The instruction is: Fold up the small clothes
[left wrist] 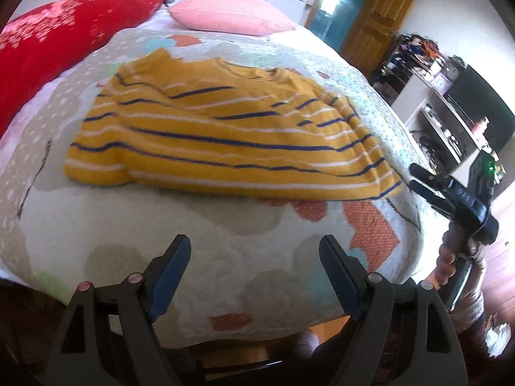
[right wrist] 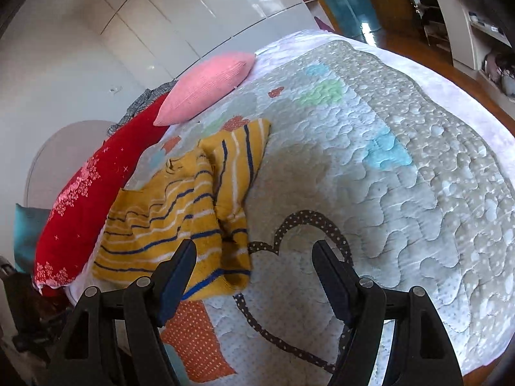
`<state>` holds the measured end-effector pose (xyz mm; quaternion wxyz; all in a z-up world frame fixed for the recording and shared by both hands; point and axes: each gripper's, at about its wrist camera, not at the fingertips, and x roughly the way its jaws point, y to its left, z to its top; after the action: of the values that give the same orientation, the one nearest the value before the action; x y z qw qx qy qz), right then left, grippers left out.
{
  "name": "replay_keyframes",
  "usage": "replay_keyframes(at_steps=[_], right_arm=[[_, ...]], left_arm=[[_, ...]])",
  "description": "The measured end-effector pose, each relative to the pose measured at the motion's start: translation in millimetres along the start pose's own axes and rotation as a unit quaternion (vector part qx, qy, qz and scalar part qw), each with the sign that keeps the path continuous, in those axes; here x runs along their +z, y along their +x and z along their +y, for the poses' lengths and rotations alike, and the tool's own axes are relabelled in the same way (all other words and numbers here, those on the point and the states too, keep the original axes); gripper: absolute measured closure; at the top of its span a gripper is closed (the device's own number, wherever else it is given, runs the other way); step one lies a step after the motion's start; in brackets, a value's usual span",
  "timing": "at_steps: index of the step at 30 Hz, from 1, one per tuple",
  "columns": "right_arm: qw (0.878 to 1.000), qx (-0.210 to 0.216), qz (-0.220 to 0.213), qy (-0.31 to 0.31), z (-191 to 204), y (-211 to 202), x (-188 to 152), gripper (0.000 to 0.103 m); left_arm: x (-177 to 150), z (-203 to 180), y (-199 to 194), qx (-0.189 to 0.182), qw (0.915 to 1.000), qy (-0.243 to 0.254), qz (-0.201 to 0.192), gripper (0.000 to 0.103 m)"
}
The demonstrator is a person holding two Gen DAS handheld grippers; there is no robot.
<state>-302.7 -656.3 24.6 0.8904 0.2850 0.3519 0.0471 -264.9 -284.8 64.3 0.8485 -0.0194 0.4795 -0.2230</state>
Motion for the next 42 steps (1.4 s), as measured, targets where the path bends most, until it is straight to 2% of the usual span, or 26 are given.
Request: replay_keyframes(at_steps=[3,7,11,14,17,20,22,26,33,35,38,40,41,42], right_arm=[[1.0,0.016,0.005,0.018,-13,6,-4,0.024],[0.997,0.052,0.002,0.051,-31,4,-3,0.024],[0.995,0.073,0.008,0.066,-41,7,5,0.024],[0.995,0.076,0.013,0.067,-43,12,12,0.024],[0.994,0.081,0.013,0.069,-43,18,20,0.024],[0.994,0.085,0.018,0.067,-39,29,31,0.024],[0.994,0.089,0.025,0.061,-35,40,41,0.024],[0.991,0.111,0.064,0.042,-23,74,66,0.024],[0.982,0.142,0.123,0.008,3,129,92,0.024],[0.981,0.14,0.135,-0.001,11,140,95,0.023],[0.981,0.129,0.145,-0.027,22,150,97,0.023],[0.981,0.115,0.146,-0.048,29,152,96,0.034],[0.981,0.111,0.149,-0.052,30,154,96,0.055],[0.981,0.105,0.153,-0.052,29,154,96,0.077]], left_arm=[[4,-23,12,0.0,0.999,0.044,0.009,0.022],[10,-62,28,0.012,0.992,0.126,0.001,0.022],[15,-107,40,0.008,0.9745,0.222,-0.034,0.022],[23,-129,51,-0.01,0.9649,0.258,-0.047,0.022],[34,-138,70,-0.028,0.9643,0.261,-0.035,0.023],[43,-143,86,-0.043,0.966,0.254,-0.025,0.03],[45,-148,95,-0.047,0.965,0.257,-0.023,0.031],[41,-157,107,-0.05,0.9588,0.279,-0.019,0.031],[26,-180,120,-0.035,0.9404,0.338,-0.019,0.031],[25,-184,126,-0.03,0.9382,0.344,-0.017,0.031],[27,-185,132,-0.031,0.9414,0.335,-0.019,0.031],[31,-183,133,-0.028,0.9478,0.317,-0.022,0.055],[35,-182,134,-0.024,0.9504,0.309,-0.023,0.08],[39,-181,133,-0.022,0.9532,0.301,-0.025,0.09]])
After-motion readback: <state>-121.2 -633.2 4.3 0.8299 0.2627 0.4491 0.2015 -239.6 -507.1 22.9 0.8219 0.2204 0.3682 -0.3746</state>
